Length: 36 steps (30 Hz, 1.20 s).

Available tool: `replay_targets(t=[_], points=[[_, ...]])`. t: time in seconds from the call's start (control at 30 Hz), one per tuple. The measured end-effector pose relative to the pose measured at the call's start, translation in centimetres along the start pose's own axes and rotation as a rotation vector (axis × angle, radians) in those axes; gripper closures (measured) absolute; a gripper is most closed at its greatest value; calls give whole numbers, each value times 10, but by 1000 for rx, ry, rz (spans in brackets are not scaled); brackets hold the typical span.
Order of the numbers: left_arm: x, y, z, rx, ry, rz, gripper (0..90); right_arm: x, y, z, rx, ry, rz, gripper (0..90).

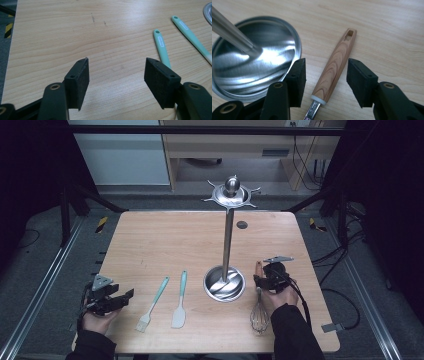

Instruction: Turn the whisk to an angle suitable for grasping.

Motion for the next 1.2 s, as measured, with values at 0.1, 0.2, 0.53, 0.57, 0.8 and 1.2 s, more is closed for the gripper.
replay_targets(t=[0.1,0.2,0.53,0.57,0.8,1.2], points=[[-1,0,0,-1,6,-2,363,-8,4,4,20,45,6,494],[-1,0,0,-2,7,-2,363,-11,6,6,28,61,15,492],[-2,0,0,1,8,4,363,-28,6,11,31,145,48,524],[-2,0,0,0,10,7,363,-29,5,11,26,152,51,529],[-2,0,0,0,11,8,364,-29,-2,10,-21,196,81,621],[-2,0,0,1,12,10,364,-14,-18,9,-17,203,53,708]])
Point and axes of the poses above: each handheld gripper's, and its own axes: x roughly backward along the jaws, z roughly out of its underside, y roughly to its left, the point moved 2 cm from there along -x, roughly forward along the jaws, and after that the axes turned 8 degrees about -y, right-handed, at the moved point
